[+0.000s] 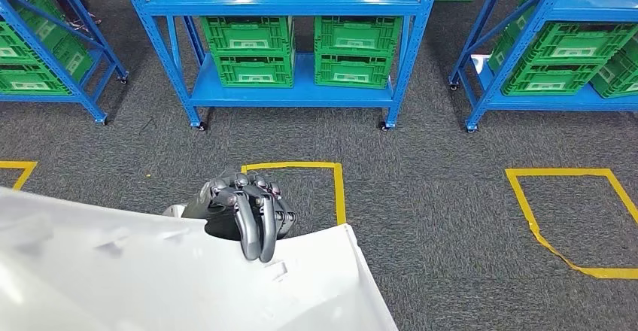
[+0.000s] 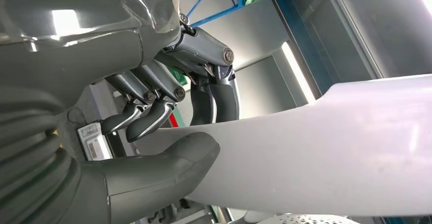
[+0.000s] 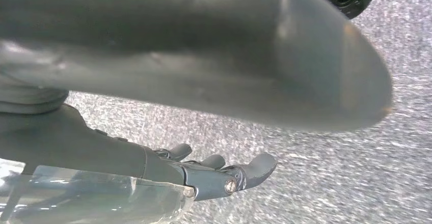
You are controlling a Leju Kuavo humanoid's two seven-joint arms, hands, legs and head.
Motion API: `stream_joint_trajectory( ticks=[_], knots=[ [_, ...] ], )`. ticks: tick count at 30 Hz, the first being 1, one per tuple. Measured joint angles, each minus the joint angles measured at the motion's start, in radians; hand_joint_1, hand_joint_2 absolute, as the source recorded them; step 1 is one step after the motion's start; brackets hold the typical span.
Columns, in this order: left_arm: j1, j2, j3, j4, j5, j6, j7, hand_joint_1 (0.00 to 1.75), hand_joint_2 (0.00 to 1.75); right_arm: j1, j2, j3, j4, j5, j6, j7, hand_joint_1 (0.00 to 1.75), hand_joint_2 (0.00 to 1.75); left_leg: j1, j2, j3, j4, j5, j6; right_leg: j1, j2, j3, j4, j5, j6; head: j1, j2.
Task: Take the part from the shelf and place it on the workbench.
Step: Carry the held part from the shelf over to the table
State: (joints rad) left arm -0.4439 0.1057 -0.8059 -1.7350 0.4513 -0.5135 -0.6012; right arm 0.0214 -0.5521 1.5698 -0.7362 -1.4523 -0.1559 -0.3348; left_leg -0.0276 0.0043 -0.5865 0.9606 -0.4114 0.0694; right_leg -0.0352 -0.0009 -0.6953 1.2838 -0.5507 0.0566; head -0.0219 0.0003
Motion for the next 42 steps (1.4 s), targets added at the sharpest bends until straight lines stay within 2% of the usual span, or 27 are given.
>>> stream_joint_trajectory(
  ticks=[2, 3, 5, 8, 10, 12, 13, 14, 15, 17, 19, 21, 23, 24, 26, 28, 29, 30, 31, 32, 33, 35, 36, 38, 39, 40, 42],
  knots=[
    [0.000, 0.000, -0.002, 0.000, 0.000, 0.000, 0.000, 1.71, 1.75, -0.001, -0.002, 0.000, -0.002, 0.000, -0.001, 0.000, 0.00, 0.00, -0.002, 0.000, -0.030, 0.015, 0.014, -0.002, 0.002, 0.000, 0.090, -0.111, 0.035, 0.010, 0.000, 0.000],
    [-0.001, -0.001, -0.002, 0.000, 0.000, 0.000, 0.000, 1.71, 1.75, -0.002, -0.003, 0.000, -0.003, 0.000, -0.001, 0.000, 0.00, 0.00, -0.003, 0.000, -0.045, 0.025, 0.020, -0.005, 0.005, 0.000, 0.144, -0.190, 0.036, 0.007, 0.000, 0.000],
    [-0.001, -0.002, -0.002, 0.000, 0.000, 0.000, 0.000, 1.71, 1.75, -0.005, -0.006, 0.000, -0.004, 0.000, -0.001, 0.000, 0.00, 0.00, -0.005, 0.001, -0.064, 0.039, 0.034, -0.013, 0.011, 0.002, 0.200, -0.284, 0.023, -0.009, -0.001, 0.000],
    [0.000, -0.002, -0.004, 0.001, 0.000, -0.003, 0.002, 1.71, 1.75, -0.004, -0.008, 0.001, -0.005, 0.000, 0.002, 0.001, 0.00, 0.00, -0.004, -0.003, -0.079, 0.046, 0.043, -0.029, 0.009, 0.000, 0.186, -0.295, 0.038, -0.032, 0.000, 0.000],
    [0.000, 0.000, -0.004, 0.001, 0.000, -0.006, 0.002, 1.71, 1.75, -0.004, -0.008, 0.001, -0.007, 0.000, 0.004, 0.002, 0.00, 0.00, 0.002, -0.007, -0.098, 0.097, -0.024, -0.046, 0.001, -0.003, 0.167, -0.298, 0.062, -0.047, 0.001, 0.000],
    [-0.001, 0.002, -0.006, 0.002, 0.000, -0.009, 0.002, 1.71, 1.75, -0.004, -0.008, 0.001, -0.010, 0.000, 0.001, 0.002, 0.00, 0.00, 0.017, -0.007, -0.123, 0.220, -0.132, -0.064, 0.000, -0.005, 0.140, -0.297, 0.088, -0.051, -0.001, 0.000],
    [-0.001, 0.003, -0.007, 0.003, 0.000, -0.009, 0.002, 1.71, 1.75, -0.003, -0.007, 0.001, -0.012, 0.000, -0.001, 0.002, 0.00, 0.00, 0.025, -0.006, -0.131, 0.286, -0.165, -0.071, 0.000, -0.005, 0.123, -0.297, 0.102, -0.049, -0.001, 0.000],
    [-0.001, 0.004, -0.009, 0.004, 0.000, -0.010, 0.002, 1.71, 1.75, -0.003, -0.007, 0.001, -0.014, 0.000, -0.004, 0.002, 0.00, 0.00, 0.032, -0.006, -0.127, 0.329, -0.171, -0.077, -0.001, -0.005, 0.106, -0.296, 0.115, -0.047, -0.001, 0.000],
    [-0.001, 0.005, -0.010, 0.006, 0.000, -0.010, 0.002, 1.71, 1.75, -0.002, -0.007, 0.002, -0.015, 0.000, -0.006, 0.002, 0.00, 0.00, 0.038, -0.006, -0.109, 0.340, -0.156, -0.081, -0.002, -0.005, 0.090, -0.295, 0.128, -0.044, -0.001, 0.000],
    [-0.003, 0.005, -0.011, 0.008, 0.000, -0.011, 0.002, 1.71, 1.75, -0.002, -0.007, 0.002, -0.018, 0.000, -0.007, 0.002, 0.00, 0.00, 0.046, -0.006, -0.020, 0.257, -0.104, -0.085, -0.005, -0.004, 0.061, -0.295, 0.153, -0.036, -0.002, 0.000],
    [-0.007, 0.004, -0.011, 0.008, 0.000, -0.012, 0.002, 1.71, 1.75, 0.000, -0.007, 0.001, -0.022, 0.000, -0.007, 0.002, 0.00, 0.00, 0.045, -0.007, 0.101, 0.097, -0.113, -0.081, -0.006, -0.003, 0.044, -0.296, 0.176, -0.023, -0.001, 0.000],
    [-0.011, 0.003, -0.012, 0.007, 0.000, -0.014, 0.002, 1.71, 1.75, 0.001, -0.008, 0.002, -0.026, 0.000, -0.007, 0.002, 0.00, 0.00, 0.036, -0.009, 0.151, 0.006, -0.140, -0.069, -0.009, -0.003, 0.040, -0.304, 0.201, -0.006, -0.001, 0.000],
    [-0.012, 0.003, -0.013, 0.007, 0.000, -0.016, 0.002, 1.71, 1.75, 0.003, -0.009, 0.003, -0.030, 0.000, -0.007, 0.002, 0.00, 0.00, 0.029, -0.006, 0.135, -0.005, -0.120, -0.050, -0.013, -0.004, 0.035, -0.315, 0.218, 0.006, -0.003, 0.000],
    [-0.013, 0.002, -0.014, 0.007, 0.000, -0.016, 0.002, 1.71, 1.75, 0.005, -0.010, 0.003, -0.033, 0.000, -0.007, 0.003, 0.00, 0.00, 0.029, -0.004, 0.124, -0.009, -0.104, -0.038, -0.014, -0.004, 0.027, -0.306, 0.206, 0.004, -0.003, 0.000],
    [-0.013, 0.000, -0.016, 0.008, 0.000, -0.016, 0.002, 1.71, 1.75, 0.006, -0.010, 0.003, -0.036, -0.001, -0.007, 0.003, 0.00, 0.00, 0.028, -0.001, 0.095, -0.016, -0.068, -0.020, -0.013, -0.003, -0.005, -0.218, 0.117, -0.016, 0.001, 0.000],
    [-0.012, -0.002, -0.019, 0.008, 0.000, -0.016, 0.002, 1.71, 1.75, 0.007, -0.011, 0.003, -0.037, -0.001, -0.007, 0.003, 0.00, 0.00, 0.020, -0.001, 0.058, -0.013, -0.035, -0.013, -0.008, -0.001, -0.037, -0.071, 0.024, -0.026, 0.006, 0.000],
    [-0.012, -0.002, -0.021, 0.008, 0.000, -0.016, 0.002, 1.71, 1.75, 0.007, -0.012, 0.003, -0.037, -0.001, -0.007, 0.003, 0.00, 0.00, 0.016, -0.001, 0.038, -0.011, -0.020, -0.012, -0.007, -0.001, -0.041, -0.013, 0.010, -0.021, 0.006, 0.000],
    [-0.011, -0.002, -0.022, 0.009, 0.000, -0.016, 0.003, 1.71, 1.75, 0.006, -0.012, 0.003, -0.037, -0.001, -0.007, 0.003, 0.00, 0.00, 0.013, 0.000, 0.017, -0.007, -0.007, -0.012, -0.006, -0.001, -0.030, 0.014, 0.018, -0.011, 0.006, 0.000],
    [-0.011, -0.002, -0.024, 0.009, 0.001, -0.016, 0.004, 1.71, 1.75, 0.006, -0.012, 0.003, -0.037, 0.000, -0.008, 0.002, 0.00, 0.00, 0.012, 0.000, -0.003, -0.001, 0.005, -0.014, -0.005, -0.001, -0.002, 0.005, 0.039, -0.001, 0.006, 0.000],
    [-0.012, -0.002, -0.025, 0.009, 0.002, -0.016, 0.005, 1.71, 1.75, 0.006, -0.013, 0.003, -0.037, 0.000, -0.009, 0.002, 0.00, 0.00, 0.011, 0.000, -0.024, 0.008, 0.016, -0.016, -0.005, -0.001, 0.046, -0.040, 0.056, 0.006, 0.007, 0.000],
    [-0.012, -0.002, -0.026, 0.009, 0.003, -0.016, 0.007, 1.71, 1.75, 0.004, -0.014, 0.003, -0.038, 0.000, -0.010, 0.002, 0.00, 0.00, 0.011, 0.000, -0.044, 0.019, 0.024, -0.020, -0.005, -0.001, 0.107, -0.112, 0.056, 0.006, 0.007, 0.000],
    [-0.013, -0.001, -0.027, 0.008, 0.006, -0.015, 0.010, 1.71, 1.75, -0.001, -0.016, 0.003, -0.040, 0.000, -0.014, 0.000, 0.00, 0.00, 0.008, 0.002, -0.071, 0.041, 0.038, -0.030, 0.000, 0.001, 0.201, -0.248, 0.023, -0.006, 0.005, 0.000],
    [-0.013, -0.001, -0.027, 0.007, 0.007, -0.015, 0.011, 1.71, 1.75, -0.003, -0.017, 0.002, -0.041, 0.000, -0.016, 0.000, 0.00, 0.00, 0.008, 0.003, -0.078, 0.046, 0.046, -0.035, 0.004, 0.002, 0.218, -0.281, 0.008, -0.016, 0.005, 0.000],
    [-0.011, 0.002, -0.027, 0.008, 0.008, -0.014, 0.011, 1.71, 1.75, -0.003, -0.016, 0.003, -0.042, 0.001, -0.019, -0.001, 0.00, 0.00, 0.012, 0.002, -0.086, 0.047, 0.062, -0.046, 0.005, 0.001, 0.205, -0.289, 0.016, -0.031, 0.005, 0.000],
    [-0.009, 0.004, -0.027, 0.008, 0.008, -0.014, 0.011, 1.71, 1.75, -0.004, -0.014, 0.003, -0.042, 0.001, -0.020, 0.000, 0.00, 0.00, 0.015, 0.001, -0.093, 0.055, 0.048, -0.052, 0.005, -0.001, 0.195, -0.288, 0.027, -0.040, 0.004, 0.000],
    [-0.007, 0.007, -0.026, 0.009, 0.006, -0.014, 0.011, 1.71, 1.75, -0.004, -0.013, 0.003, -0.043, 0.001, -0.020, 0.000, 0.00, 0.00, 0.018, -0.001, -0.103, 0.080, 0.012, -0.060, 0.002, -0.003, 0.184, -0.289, 0.040, -0.046, 0.003, 0.000],
    [-0.006, 0.010, -0.026, 0.009, 0.003, -0.014, 0.010, 1.71, 1.75, -0.004, -0.009, 0.003, -0.042, 0.001, -0.020, 0.000, 0.00, 0.00, 0.024, -0.004, -0.127, 0.184, -0.100, -0.075, 0.002, -0.006, 0.155, -0.288, 0.069, -0.054, 0.000, 0.000]
  ],
)
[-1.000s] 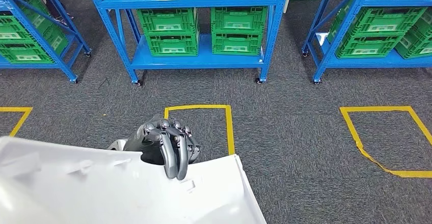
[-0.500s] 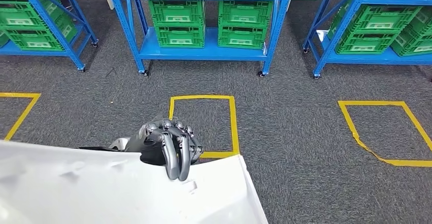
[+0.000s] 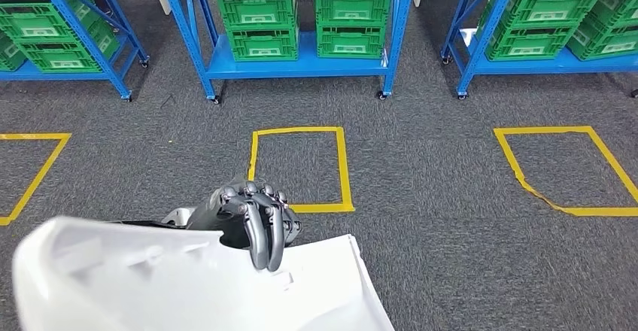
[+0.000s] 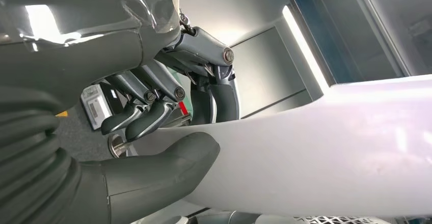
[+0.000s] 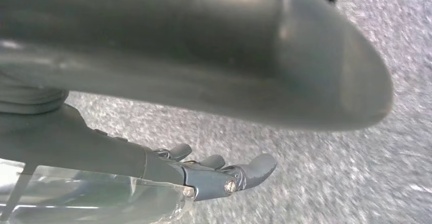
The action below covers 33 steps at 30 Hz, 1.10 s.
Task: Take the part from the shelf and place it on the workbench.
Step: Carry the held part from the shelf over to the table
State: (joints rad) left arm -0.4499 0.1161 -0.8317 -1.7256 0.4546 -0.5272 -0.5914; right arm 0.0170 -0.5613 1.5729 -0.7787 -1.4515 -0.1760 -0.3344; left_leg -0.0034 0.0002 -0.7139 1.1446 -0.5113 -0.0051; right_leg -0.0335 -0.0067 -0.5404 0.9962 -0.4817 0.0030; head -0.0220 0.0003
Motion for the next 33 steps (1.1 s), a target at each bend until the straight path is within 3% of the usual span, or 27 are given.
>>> stream_joint_trajectory(
  ticks=[1, 2, 3, 4, 6, 8, 9, 10, 12, 13, 14, 16, 17, 18, 19, 21, 23, 26, 28, 29, 31, 33],
  knots=[
    [0.000, 0.002, 0.000, 0.000, -0.001, 0.000, -0.001, 1.71, 1.75, 0.000, 0.002, 0.000, 0.000, 0.000, 0.000, 0.000, 0.00, 0.00, 0.003, 0.000, -0.010, 0.066, -0.044, -0.005, 0.001, 0.000, -0.015, 0.001, 0.014, 0.000, 0.000, 0.000],
    [0.001, 0.003, 0.000, 0.001, -0.001, 0.000, -0.001, 1.71, 1.75, 0.000, 0.004, 0.000, 0.000, 0.000, 0.000, 0.000, 0.00, 0.00, 0.005, 0.000, -0.013, 0.121, -0.064, -0.008, 0.001, 0.000, -0.032, 0.001, 0.027, 0.000, 0.000, 0.000],
    [0.001, 0.005, 0.000, 0.001, -0.002, 0.000, -0.002, 1.71, 1.75, 0.000, 0.006, 0.000, 0.000, 0.000, 0.000, 0.000, 0.00, 0.00, 0.006, 0.000, -0.003, 0.148, -0.059, -0.008, 0.002, 0.000, -0.049, 0.002, 0.039, 0.001, 0.000, 0.000],
    [0.001, 0.006, 0.000, 0.002, -0.002, 0.000, -0.002, 1.71, 1.75, 0.000, 0.007, 0.000, 0.000, 0.000, 0.000, 0.001, 0.00, 0.00, 0.006, 0.000, 0.022, 0.144, -0.037, -0.005, 0.004, 0.000, -0.065, 0.002, 0.050, 0.002, 0.000, 0.000],
    [-0.001, 0.007, 0.001, 0.002, -0.002, 0.002, -0.004, 1.71, 1.75, -0.001, 0.012, 0.000, 0.000, 0.000, 0.000, 0.001, 0.00, 0.00, 0.002, -0.001, 0.122, 0.038, 0.005, 0.012, 0.007, 0.001, -0.089, 0.001, 0.072, 0.004, 0.000, 0.000],
    [-0.004, 0.007, 0.003, 0.001, -0.001, 0.004, -0.004, 1.71, 1.75, -0.003, 0.019, 0.000, 0.001, 0.000, 0.001, 0.001, 0.00, 0.00, -0.008, 0.002, 0.231, -0.110, -0.015, 0.032, 0.009, 0.001, -0.100, 0.001, 0.091, 0.011, 0.001, 0.000],
    [-0.005, 0.007, 0.004, 0.001, -0.001, 0.004, -0.004, 1.71, 1.75, -0.003, 0.022, 0.000, 0.002, 0.000, 0.001, 0.001, 0.00, 0.00, -0.014, 0.004, 0.261, -0.157, -0.033, 0.040, 0.007, -0.001, -0.102, -0.001, 0.100, 0.017, 0.000, 0.000],
    [-0.005, 0.006, 0.005, 0.000, -0.001, 0.004, -0.005, 1.71, 1.75, -0.003, 0.023, 0.000, 0.003, 0.000, 0.002, 0.001, 0.00, 0.00, -0.019, 0.005, 0.269, -0.181, -0.039, 0.045, 0.006, -0.002, -0.101, -0.005, 0.108, 0.024, -0.001, 0.000],
    [-0.006, 0.006, 0.006, 0.001, -0.001, 0.005, -0.005, 1.71, 1.75, -0.003, 0.024, 0.000, 0.003, 0.000, 0.005, 0.001, 0.00, 0.00, -0.018, 0.005, 0.263, -0.200, -0.016, 0.058, 0.002, -0.003, -0.108, -0.004, 0.117, 0.031, -0.004, 0.000],
    [-0.006, 0.005, 0.006, 0.001, 0.000, 0.005, -0.006, 1.71, 1.75, -0.002, 0.024, 0.000, 0.004, 0.000, 0.006, 0.002, 0.00, 0.00, -0.017, 0.006, 0.258, -0.209, 0.000, 0.066, 0.002, -0.002, -0.119, 0.015, 0.103, 0.030, -0.003, 0.000],
    [-0.006, 0.003, 0.006, 0.001, 0.000, 0.005, -0.006, 1.71, 1.75, -0.001, 0.024, 0.000, 0.004, 0.000, 0.007, 0.002, 0.00, 0.00, -0.014, 0.007, 0.251, -0.216, 0.015, 0.071, 0.002, 0.000, -0.139, 0.058, 0.075, 0.025, -0.001, 0.000],
    [-0.004, 0.002, 0.005, 0.002, -0.001, 0.006, -0.007, 1.71, 1.75, 0.000, 0.022, 0.000, 0.006, 0.000, 0.007, 0.002, 0.00, 0.00, -0.015, 0.008, 0.227, -0.216, 0.036, 0.073, 0.003, 0.003, -0.189, 0.193, -0.003, 0.018, 0.002, 0.000],
    [-0.002, 0.002, 0.005, 0.004, -0.001, 0.007, -0.007, 1.71, 1.75, 0.001, 0.021, 0.000, 0.006, 0.000, 0.006, 0.002, 0.00, 0.00, -0.015, 0.008, 0.216, -0.214, 0.046, 0.070, 0.001, 0.004, -0.204, 0.251, -0.031, 0.020, 0.003, 0.000],
    [-0.001, 0.002, 0.004, 0.005, -0.001, 0.008, -0.007, 1.71, 1.75, 0.001, 0.021, 0.000, 0.006, 0.000, 0.005, 0.002, 0.00, 0.00, -0.014, 0.008, 0.205, -0.211, 0.054, 0.067, -0.001, 0.004, -0.201, 0.276, -0.045, 0.028, 0.003, 0.000],
    [0.000, 0.002, 0.004, 0.006, -0.002, 0.010, -0.008, 1.71, 1.75, 0.001, 0.021, 0.000, 0.007, 0.000, 0.004, 0.002, 0.00, 0.00, -0.013, 0.008, 0.194, -0.205, 0.060, 0.063, -0.003, 0.003, -0.176, 0.258, -0.042, 0.038, 0.003, 0.000],
    [0.000, 0.002, 0.004, 0.007, -0.002, 0.014, -0.009, 1.71, 1.75, 0.000, 0.019, 0.000, 0.008, 0.000, 0.002, 0.001, 0.00, 0.00, -0.008, 0.009, 0.170, -0.180, 0.062, 0.053, -0.011, 0.003, -0.082, 0.126, -0.019, 0.060, 0.004, 0.000],
    [-0.001, 0.002, 0.005, 0.006, -0.004, 0.016, -0.011, 1.71, 1.75, -0.002, 0.018, 0.000, 0.011, 0.001, 0.002, -0.002, 0.00, 0.00, -0.008, 0.010, 0.145, -0.148, 0.056, 0.041, -0.011, 0.008, -0.021, 0.027, -0.007, 0.058, 0.005, 0.000],
    [0.000, 0.004, 0.009, 0.005, -0.006, 0.016, -0.012, 1.71, 1.75, -0.003, 0.020, 0.000, 0.014, 0.003, 0.005, -0.008, 0.00, 0.00, -0.006, 0.009, 0.128, -0.132, 0.058, 0.028, -0.005, 0.014, -0.022, 0.023, -0.003, 0.032, 0.005, 0.000],
    [-0.001, 0.005, 0.014, 0.005, -0.009, 0.016, -0.012, 1.71, 1.75, -0.003, 0.021, 0.000, 0.019, 0.005, 0.011, -0.012, 0.00, 0.00, -0.002, 0.007, 0.116, -0.108, 0.040, 0.018, -0.007, 0.013, -0.024, 0.022, 0.003, 0.021, 0.005, 0.000],
    [-0.001, 0.005, 0.016, 0.005, -0.012, 0.016, -0.012, 1.71, 1.75, -0.004, 0.023, 0.000, 0.022, 0.006, 0.016, -0.012, 0.00, 0.00, 0.001, 0.006, 0.099, -0.069, 0.015, 0.012, -0.008, 0.013, -0.026, 0.022, 0.005, 0.016, 0.004, 0.000],
    [0.001, 0.006, 0.018, 0.005, -0.019, 0.016, -0.012, 1.71, 1.75, -0.004, 0.025, 0.000, 0.030, 0.009, 0.024, -0.014, 0.00, 0.00, 0.005, 0.004, 0.043, 0.062, -0.056, 0.002, -0.006, 0.013, -0.034, 0.022, 0.010, 0.009, 0.002, 0.000],
    [0.003, 0.007, 0.019, 0.005, -0.025, 0.016, -0.012, 1.71, 1.75, -0.004, 0.031, 0.000, 0.044, 0.018, 0.030, -0.021, 0.00, 0.00, 0.007, 0.004, 0.001, 0.160, -0.090, 0.000, -0.003, 0.013, -0.042, 0.022, 0.016, 0.006, 0.002, 0.000]
  ],
)
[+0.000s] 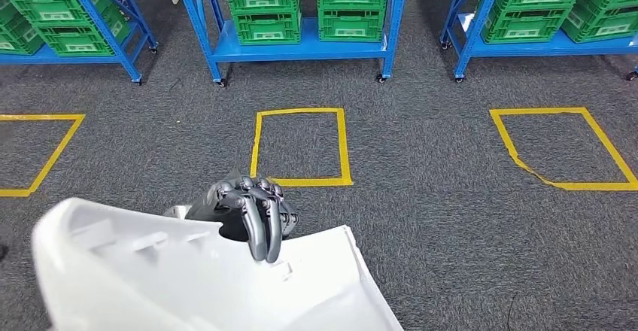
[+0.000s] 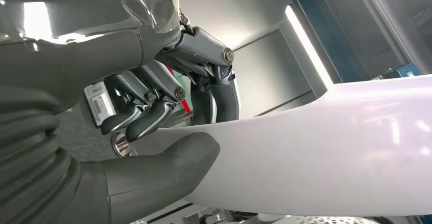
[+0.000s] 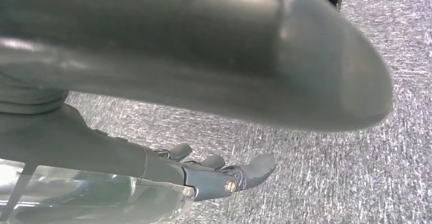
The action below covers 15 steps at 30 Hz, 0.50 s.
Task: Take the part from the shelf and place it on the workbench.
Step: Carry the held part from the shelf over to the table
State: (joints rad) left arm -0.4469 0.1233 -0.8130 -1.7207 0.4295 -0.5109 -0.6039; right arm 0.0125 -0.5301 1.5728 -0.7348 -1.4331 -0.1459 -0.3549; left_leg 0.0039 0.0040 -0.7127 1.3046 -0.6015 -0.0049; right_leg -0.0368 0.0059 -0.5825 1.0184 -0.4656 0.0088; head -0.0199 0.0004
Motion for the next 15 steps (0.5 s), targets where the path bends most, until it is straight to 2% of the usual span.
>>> stream_joint_trajectory(
  ticks=[1, 2, 3, 5, 6, 8, 10, 11, 13, 15],
  knots=[
    [0.001, 0.001, 0.001, 0.000, -0.003, 0.000, 0.000, 1.71, 1.75, -0.001, 0.005, 0.000, 0.009, 0.009, -0.002, -0.007, 0.00, 0.00, 0.000, 0.000, 0.008, -0.009, 0.012, 0.003, 0.002, 0.000, -0.002, 0.000, 0.002, -0.001, 0.000, 0.000],
    [0.001, 0.001, 0.003, -0.001, -0.006, 0.001, 0.000, 1.71, 1.75, -0.001, 0.010, 0.000, 0.020, 0.022, -0.009, -0.017, 0.00, 0.00, -0.001, -0.001, 0.037, -0.057, 0.039, 0.008, 0.005, 0.001, -0.003, 0.000, 0.005, -0.001, 0.000, 0.000],
    [-0.001, 0.002, 0.006, -0.003, -0.009, 0.002, 0.001, 1.71, 1.75, -0.002, 0.018, 0.000, 0.030, 0.036, -0.016, -0.026, 0.00, 0.00, -0.004, -0.002, 0.081, -0.135, 0.072, 0.019, 0.008, 0.001, -0.003, 0.000, 0.006, 0.000, 0.000, 0.000],
    [-0.005, 0.002, 0.013, -0.011, -0.019, 0.003, 0.003, 1.71, 1.75, -0.004, 0.032, 0.000, 0.044, 0.053, -0.003, -0.037, 0.00, 0.00, -0.012, -0.001, 0.149, -0.260, 0.109, 0.038, 0.010, 0.002, -0.004, -0.003, 0.012, 0.005, 0.002, 0.000],
    [-0.007, 0.002, 0.015, -0.015, -0.026, 0.002, 0.003, 1.71, 1.75, -0.004, 0.036, 0.000, 0.048, 0.052, 0.021, -0.037, 0.00, 0.00, -0.016, 0.000, 0.163, -0.290, 0.113, 0.044, 0.009, 0.001, -0.006, -0.005, 0.015, 0.009, 0.002, 0.000],
    [-0.010, 0.003, 0.015, -0.021, -0.041, 0.000, 0.003, 1.71, 1.75, -0.004, 0.038, -0.002, 0.050, 0.035, 0.088, -0.042, 0.00, 0.00, -0.023, 0.000, 0.163, -0.302, 0.117, 0.052, 0.005, -0.002, -0.006, -0.012, 0.022, 0.020, -0.001, 0.000],
    [-0.012, 0.003, 0.014, -0.027, -0.049, -0.001, 0.003, 1.71, 1.75, -0.003, 0.039, -0.005, 0.051, 0.020, 0.133, -0.051, 0.00, 0.00, -0.020, 0.003, 0.179, -0.334, 0.139, 0.058, 0.006, -0.005, -0.010, -0.010, 0.020, 0.026, -0.002, 0.000],
    [-0.015, 0.003, 0.013, -0.029, -0.050, -0.003, 0.004, 1.71, 1.75, -0.002, 0.039, -0.006, 0.052, 0.016, 0.143, -0.054, 0.00, 0.00, -0.018, 0.004, 0.187, -0.352, 0.151, 0.062, 0.007, -0.005, -0.022, 0.013, 0.006, 0.025, -0.001, 0.000],
    [-0.019, 0.003, 0.010, -0.030, -0.049, -0.011, 0.008, 1.71, 1.75, -0.002, 0.037, -0.007, 0.056, 0.011, 0.154, -0.060, 0.00, 0.00, -0.017, 0.006, 0.189, -0.366, 0.164, 0.065, 0.009, -0.005, -0.075, 0.122, -0.047, 0.018, 0.002, 0.000],
    [-0.018, 0.003, 0.003, -0.029, -0.043, -0.021, 0.021, 1.71, 1.75, -0.001, 0.036, -0.006, 0.061, 0.009, 0.161, -0.064, 0.00, 0.00, -0.018, 0.006, 0.179, -0.360, 0.166, 0.064, 0.008, -0.005, -0.127, 0.234, -0.086, 0.022, 0.003, 0.000]
  ],
)
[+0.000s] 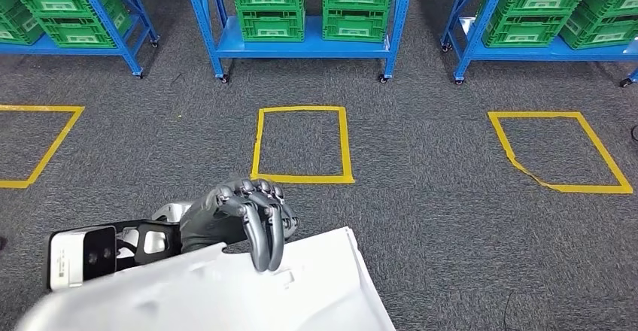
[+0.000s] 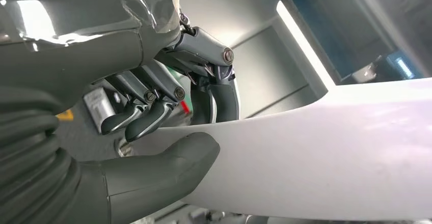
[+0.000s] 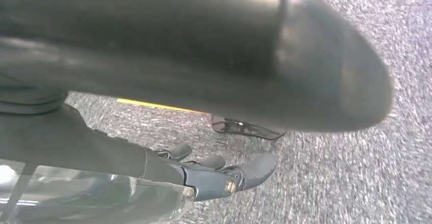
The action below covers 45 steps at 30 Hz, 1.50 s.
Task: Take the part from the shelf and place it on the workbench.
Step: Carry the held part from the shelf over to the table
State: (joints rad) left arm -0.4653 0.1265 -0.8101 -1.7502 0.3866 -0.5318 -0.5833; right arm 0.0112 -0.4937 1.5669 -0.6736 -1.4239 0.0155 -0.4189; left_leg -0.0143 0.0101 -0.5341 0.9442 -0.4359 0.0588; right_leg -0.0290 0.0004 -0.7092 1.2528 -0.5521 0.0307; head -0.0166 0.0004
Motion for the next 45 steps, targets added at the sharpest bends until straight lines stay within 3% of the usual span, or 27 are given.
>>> stream_joint_trajectory(
  ticks=[1, 2, 3, 5, 8, 11, 14, 16, 17, 18, 19, 21, 22, 24, 26, 27, 29, 31, 32, 33, 34, 35, 37, 39, 41, 43, 45],
  knots=[
    [0.000, 0.000, -0.004, 0.000, 0.005, -0.004, 0.008, 1.71, 1.75, 0.000, 0.000, 0.001, 0.003, 0.000, 0.003, -0.002, 0.00, 0.00, 0.000, 0.000, -0.005, 0.005, 0.000, -0.001, -0.002, 0.000, -0.003, 0.012, 0.000, 0.008, 0.000, 0.000],
    [0.000, 0.000, -0.008, 0.000, 0.011, -0.005, 0.017, 1.71, 1.75, 0.000, 0.001, 0.001, 0.006, 0.000, 0.004, -0.003, 0.00, 0.00, 0.001, 0.000, -0.009, 0.011, -0.002, -0.004, -0.004, -0.001, 0.016, -0.021, 0.017, 0.019, 0.000, 0.000],
    [0.000, 0.000, -0.010, 0.000, 0.017, -0.006, 0.026, 1.71, 1.75, -0.001, 0.002, 0.002, 0.010, -0.001, 0.006, -0.004, 0.00, 0.00, 0.003, -0.001, -0.014, 0.020, -0.004, -0.007, -0.008, -0.001, 0.050, -0.083, 0.040, 0.031, 0.001, 0.000],
    [-0.001, -0.001, -0.014, -0.002, 0.035, -0.002, 0.044, 1.71, 1.75, -0.003, 0.008, 0.002, 0.021, -0.001, 0.008, -0.009, 0.00, 0.00, 0.002, -0.001, -0.026, 0.044, -0.015, -0.020, -0.010, 0.000, 0.113, -0.199, 0.075, 0.036, 0.002, 0.000],
    [-0.005, -0.004, -0.014, -0.019, 0.070, 0.006, 0.069, 1.71, 1.75, -0.007, 0.021, 0.002, 0.044, 0.003, 0.017, -0.018, 0.00, 0.00, 0.000, 0.000, -0.041, 0.068, -0.024, -0.033, -0.005, 0.004, 0.127, -0.231, 0.084, 0.010, 0.002, 0.000],
    [-0.011, -0.004, -0.008, -0.041, 0.086, -0.005, 0.086, 1.71, 1.75, -0.009, 0.038, 0.002, 0.072, 0.019, 0.035, -0.019, 0.00, 0.00, 0.006, -0.002, -0.057, 0.099, -0.047, -0.044, -0.008, 0.005, 0.124, -0.229, 0.088, -0.007, -0.002, 0.000],
    [-0.018, -0.001, -0.007, -0.059, 0.079, -0.021, 0.081, 1.71, 1.75, -0.009, 0.053, 0.002, 0.101, 0.032, 0.048, -0.018, 0.00, 0.00, 0.013, -0.005, -0.133, 0.270, -0.138, -0.059, -0.008, 0.005, 0.119, -0.229, 0.091, -0.015, -0.004, 0.000],
    [-0.019, 0.002, -0.007, -0.066, 0.072, -0.026, 0.075, 1.71, 1.75, -0.009, 0.062, 0.002, 0.117, 0.035, 0.053, -0.018, 0.00, 0.00, 0.015, -0.006, -0.173, 0.358, -0.164, -0.059, -0.005, 0.005, 0.116, -0.229, 0.092, -0.017, -0.004, 0.000],
    [-0.019, 0.003, -0.007, -0.071, 0.068, -0.027, 0.072, 1.71, 1.75, -0.009, 0.066, 0.002, 0.124, 0.037, 0.055, -0.018, 0.00, 0.00, 0.015, -0.006, -0.167, 0.349, -0.150, -0.055, -0.002, 0.005, 0.116, -0.229, 0.092, -0.018, -0.004, 0.000],
    [-0.019, 0.005, -0.007, -0.077, 0.066, -0.028, 0.070, 1.71, 1.75, -0.009, 0.069, 0.002, 0.129, 0.038, 0.057, -0.018, 0.00, 0.00, 0.013, -0.007, -0.141, 0.299, -0.121, -0.047, 0.001, 0.006, 0.117, -0.229, 0.093, -0.019, -0.004, 0.000],
    [-0.020, 0.006, -0.006, -0.084, 0.065, -0.028, 0.069, 1.71, 1.75, -0.010, 0.073, 0.002, 0.133, 0.039, 0.058, -0.018, 0.00, 0.00, 0.009, -0.008, -0.101, 0.224, -0.087, -0.034, 0.003, 0.007, 0.119, -0.230, 0.093, -0.019, -0.005, 0.000],
    [-0.022, 0.009, -0.005, -0.096, 0.065, -0.028, 0.068, 1.71, 1.75, -0.011, 0.083, 0.002, 0.141, 0.042, 0.059, -0.019, 0.00, 0.00, -0.002, -0.005, -0.040, 0.104, -0.050, -0.007, 0.005, 0.007, 0.118, -0.231, 0.096, -0.017, -0.003, 0.000],
    [-0.023, 0.010, -0.004, -0.101, 0.066, -0.030, 0.067, 1.71, 1.75, -0.013, 0.088, 0.002, 0.145, 0.047, 0.060, -0.020, 0.00, 0.00, -0.009, -0.004, -0.028, 0.077, -0.047, 0.001, 0.002, 0.006, 0.117, -0.233, 0.098, -0.014, -0.004, 0.000],
    [-0.022, 0.013, -0.002, -0.111, 0.066, -0.034, 0.065, 1.71, 1.75, -0.016, 0.093, 0.002, 0.155, 0.061, 0.064, -0.020, 0.00, 0.00, -0.016, -0.002, -0.025, 0.062, -0.044, 0.008, -0.002, 0.002, 0.117, -0.241, 0.105, -0.004, -0.009, 0.000],
    [-0.019, 0.013, 0.001, -0.118, 0.066, -0.040, 0.064, 1.71, 1.75, -0.018, 0.099, 0.003, 0.162, 0.077, 0.072, -0.020, 0.00, 0.00, -0.011, -0.002, -0.010, 0.032, -0.025, 0.010, 0.001, 0.000, 0.111, -0.230, 0.099, 0.000, -0.013, 0.000],
    [-0.017, 0.013, 0.003, -0.121, 0.066, -0.043, 0.064, 1.71, 1.75, -0.020, 0.099, 0.003, 0.166, 0.085, 0.076, -0.019, 0.00, 0.00, -0.007, -0.002, -0.003, 0.018, -0.014, 0.010, 0.003, 0.000, 0.096, -0.199, 0.082, -0.003, -0.013, 0.000],
    [-0.010, 0.013, 0.003, -0.122, 0.066, -0.045, 0.064, 1.71, 1.75, -0.020, 0.099, 0.003, 0.175, 0.096, 0.081, -0.018, 0.00, 0.00, -0.005, -0.007, -0.001, 0.008, -0.004, 0.007, 0.004, 0.000, 0.040, -0.078, 0.026, -0.012, -0.013, 0.000],
    [0.002, 0.014, 0.004, -0.122, 0.068, -0.046, 0.066, 1.71, 1.75, -0.020, 0.099, 0.003, 0.185, 0.105, 0.085, -0.018, 0.00, 0.00, -0.005, -0.017, -0.007, 0.010, -0.002, 0.004, 0.004, 0.000, -0.005, 0.021, -0.008, -0.007, -0.012, 0.000],
    [0.005, 0.015, 0.005, -0.122, 0.069, -0.046, 0.067, 1.71, 1.75, -0.020, 0.099, 0.003, 0.189, 0.109, 0.087, -0.018, 0.00, 0.00, -0.005, -0.023, -0.010, 0.013, -0.001, 0.002, 0.002, 0.000, -0.003, 0.020, -0.003, 0.001, -0.012, 0.000],
    [0.007, 0.015, 0.007, -0.122, 0.071, -0.046, 0.068, 1.71, 1.75, -0.020, 0.099, 0.004, 0.192, 0.111, 0.090, -0.018, 0.00, 0.00, -0.004, -0.032, -0.012, 0.017, -0.001, 0.000, 0.000, 0.000, 0.020, -0.022, 0.017, 0.012, -0.012, 0.000],
    [0.007, 0.015, 0.009, -0.122, 0.073, -0.047, 0.069, 1.71, 1.75, -0.020, 0.099, 0.004, 0.195, 0.113, 0.092, -0.018, 0.00, 0.00, -0.003, -0.040, -0.015, 0.024, -0.003, -0.003, -0.004, 0.007, 0.059, -0.095, 0.044, 0.022, -0.012, 0.000],
    [0.008, 0.016, 0.010, -0.122, 0.075, -0.048, 0.070, 1.71, 1.75, -0.021, 0.100, 0.004, 0.199, 0.114, 0.093, -0.017, 0.00, 0.00, -0.004, -0.049, -0.021, 0.033, -0.006, -0.009, -0.006, 0.016, 0.094, -0.160, 0.064, 0.027, -0.011, 0.000],
    [0.009, 0.015, 0.012, -0.122, 0.080, -0.049, 0.072, 1.71, 1.75, -0.023, 0.103, 0.004, 0.205, 0.115, 0.097, -0.018, 0.00, 0.00, -0.006, -0.064, -0.036, 0.055, -0.013, -0.020, -0.006, 0.032, 0.130, -0.233, 0.083, 0.017, -0.012, 0.000],
    [0.010, 0.014, 0.014, -0.122, 0.084, -0.050, 0.074, 1.71, 1.75, -0.027, 0.106, 0.004, 0.209, 0.117, 0.104, -0.018, 0.00, 0.00, -0.005, -0.075, -0.047, 0.064, -0.014, -0.026, -0.003, 0.025, 0.129, -0.233, 0.084, -0.002, -0.014, 0.000],
    [0.010, 0.014, 0.015, -0.122, 0.085, -0.049, 0.076, 1.71, 1.75, -0.031, 0.110, 0.004, 0.215, 0.119, 0.111, -0.018, 0.00, 0.00, -0.002, -0.068, -0.058, 0.080, -0.024, -0.034, -0.004, 0.013, 0.129, -0.233, 0.085, -0.012, -0.017, 0.000],
    [0.010, 0.014, 0.017, -0.122, 0.087, -0.044, 0.077, 1.71, 1.75, -0.030, 0.113, 0.004, 0.221, 0.121, 0.115, -0.018, 0.00, 0.00, 0.004, -0.039, -0.095, 0.159, -0.071, -0.047, -0.006, 0.000, 0.130, -0.234, 0.086, -0.019, -0.023, 0.000],
    [0.011, 0.014, 0.019, -0.122, 0.090, -0.039, 0.078, 1.71, 1.75, -0.028, 0.114, 0.004, 0.228, 0.123, 0.118, -0.018, 0.00, 0.00, 0.011, -0.018, -0.158, 0.293, -0.132, -0.056, -0.005, -0.014, 0.128, -0.233, 0.086, -0.021, -0.027, 0.000]
  ],
)
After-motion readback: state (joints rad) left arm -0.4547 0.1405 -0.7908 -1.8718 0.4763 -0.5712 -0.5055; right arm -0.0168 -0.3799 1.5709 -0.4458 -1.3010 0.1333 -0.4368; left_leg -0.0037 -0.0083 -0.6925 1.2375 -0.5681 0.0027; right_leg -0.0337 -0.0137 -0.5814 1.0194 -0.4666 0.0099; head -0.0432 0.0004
